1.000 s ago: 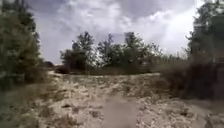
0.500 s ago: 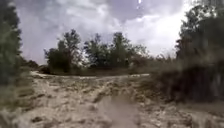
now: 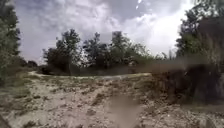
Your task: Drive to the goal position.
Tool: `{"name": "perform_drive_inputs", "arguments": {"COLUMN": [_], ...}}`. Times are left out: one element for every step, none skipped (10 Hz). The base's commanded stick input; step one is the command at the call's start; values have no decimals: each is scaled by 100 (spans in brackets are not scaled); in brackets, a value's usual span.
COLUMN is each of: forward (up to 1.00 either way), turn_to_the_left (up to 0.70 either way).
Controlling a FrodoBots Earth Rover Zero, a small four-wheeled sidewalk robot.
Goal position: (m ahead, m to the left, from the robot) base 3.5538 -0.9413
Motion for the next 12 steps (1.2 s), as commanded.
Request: {"name": "perform_drive_inputs", "arguments": {"forward": [70,70,70,70,70,70,70,70,70,70,70,70], "turn_to_the_left": [35,35,35,35,35,35,35,33,10,0,0,0]}}
